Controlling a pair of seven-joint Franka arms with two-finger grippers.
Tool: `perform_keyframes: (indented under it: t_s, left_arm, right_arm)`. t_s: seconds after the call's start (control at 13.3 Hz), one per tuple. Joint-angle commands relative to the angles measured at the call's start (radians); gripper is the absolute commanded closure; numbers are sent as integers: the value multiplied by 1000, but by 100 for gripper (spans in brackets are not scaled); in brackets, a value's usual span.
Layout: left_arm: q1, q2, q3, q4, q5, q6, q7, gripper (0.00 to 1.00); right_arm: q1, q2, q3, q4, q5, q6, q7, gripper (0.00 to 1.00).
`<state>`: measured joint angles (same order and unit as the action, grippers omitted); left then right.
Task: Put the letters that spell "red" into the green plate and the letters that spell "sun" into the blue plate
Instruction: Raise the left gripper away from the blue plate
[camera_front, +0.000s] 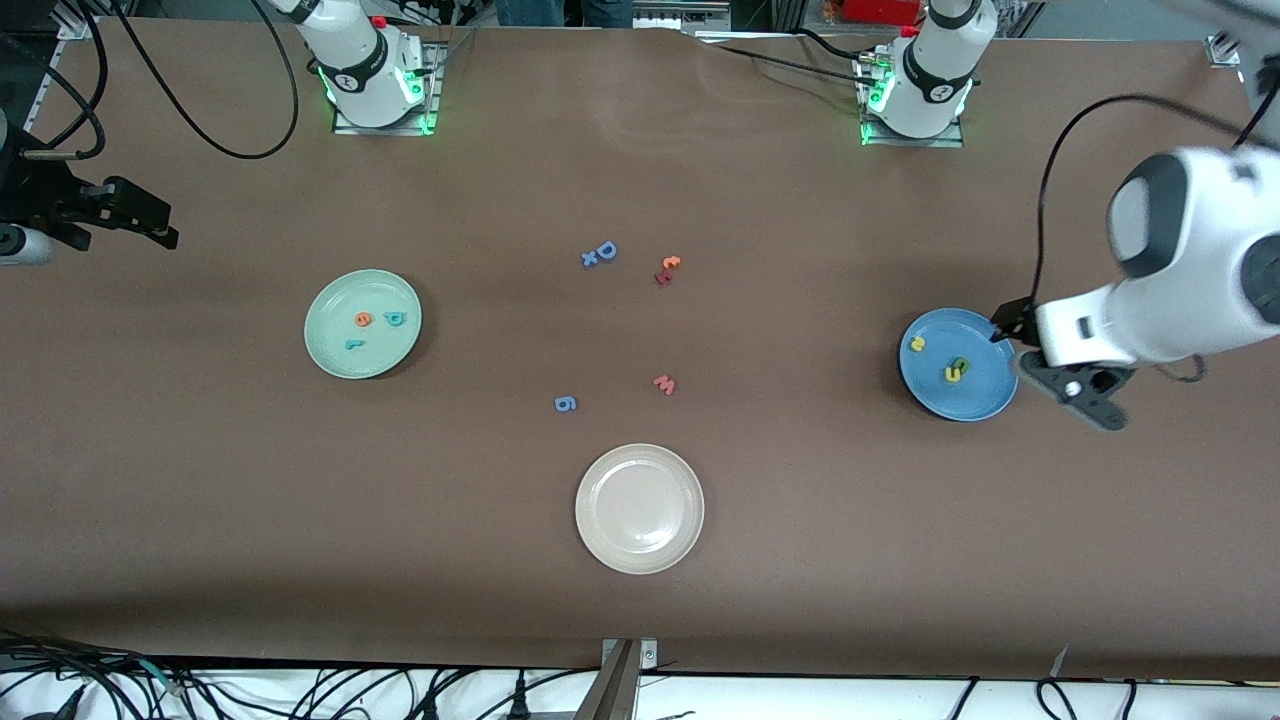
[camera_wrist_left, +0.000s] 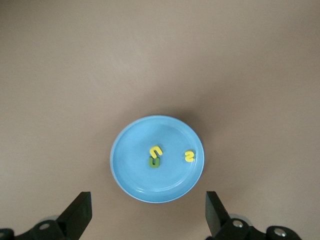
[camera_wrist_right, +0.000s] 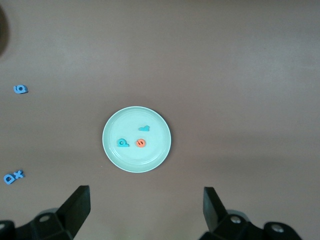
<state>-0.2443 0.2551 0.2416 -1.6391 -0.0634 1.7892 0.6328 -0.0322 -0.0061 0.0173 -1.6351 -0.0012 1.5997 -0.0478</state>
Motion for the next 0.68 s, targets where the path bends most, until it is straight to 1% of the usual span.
perform_keyframes:
  t_s: [0.0,0.15,0.23,0.3,0.6]
  left_arm:
    - [3,-46,-8,41,5,-19,-103,0]
    - [14,-77,-42,41,5,-28,-274,0]
    - [16,-83,-48,41,5,-46,-392,0]
    - [19,-91,-62,41,5,-74,-462,0]
    - [27,-89,-65,41,5,-88,-479,0]
  right_arm:
    - [9,5,-8,14,-3,-12,-9,0]
    - [9,5,-8,14,-3,-12,-9,0]
    - [9,5,-8,14,-2,-12,-9,0]
    - [9,5,-10,14,-2,-12,-9,0]
    - [9,5,-10,14,-2,-12,-9,0]
